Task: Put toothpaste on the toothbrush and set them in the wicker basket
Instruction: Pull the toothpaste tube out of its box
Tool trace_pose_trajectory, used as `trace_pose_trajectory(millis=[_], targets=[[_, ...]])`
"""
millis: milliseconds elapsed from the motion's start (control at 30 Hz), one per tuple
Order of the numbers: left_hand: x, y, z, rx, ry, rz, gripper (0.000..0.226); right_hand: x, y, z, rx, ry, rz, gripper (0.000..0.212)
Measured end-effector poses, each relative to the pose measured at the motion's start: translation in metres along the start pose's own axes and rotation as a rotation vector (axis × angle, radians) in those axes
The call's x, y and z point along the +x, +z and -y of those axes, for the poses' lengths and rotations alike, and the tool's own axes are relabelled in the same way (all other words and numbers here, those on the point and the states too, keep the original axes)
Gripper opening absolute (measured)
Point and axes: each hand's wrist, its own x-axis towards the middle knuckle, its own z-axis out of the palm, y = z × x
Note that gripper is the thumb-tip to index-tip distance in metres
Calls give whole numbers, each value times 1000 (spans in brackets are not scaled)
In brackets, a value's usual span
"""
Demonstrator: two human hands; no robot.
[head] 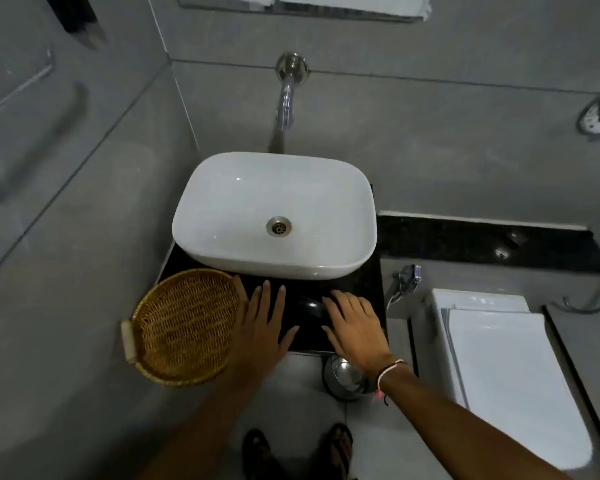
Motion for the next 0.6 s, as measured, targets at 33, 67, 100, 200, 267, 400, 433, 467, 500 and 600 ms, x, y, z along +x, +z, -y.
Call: trace_pose_trajectory(millis=[33,67,100,200,267,400,433,467,500,600], targets=[[0,1,0,-4,-13,26,76,3,2,0,8,5,20,62],[1,0,1,-14,-18,38,76,4,4,-1,25,28,31,63],[0,2,2,-7,-7,21,75,4,8,-2,28,48,49,64],[-3,3,3,-2,30,-27,74,3,14,-5,21,87,178,63],[-2,0,3,8,43,-44,73,2,15,-7,24,98,221,64],[0,-9,-2,-85,61,-73,66,-8,10,-9,30,86,174,72],[0,-11,-3,-136,67,-93,62,-11,6,-10,16,76,142,75],[1,-13,-4,-212,61,-114,58,-13,3,-12,15,62,88,76],[3,-14,-6,-333,26,-117,53,-15,-2,-14,26,43,42,75],[12,-19,-12,-946,-260,11,45,-15,-17,-26,47,-46,-101,69]])
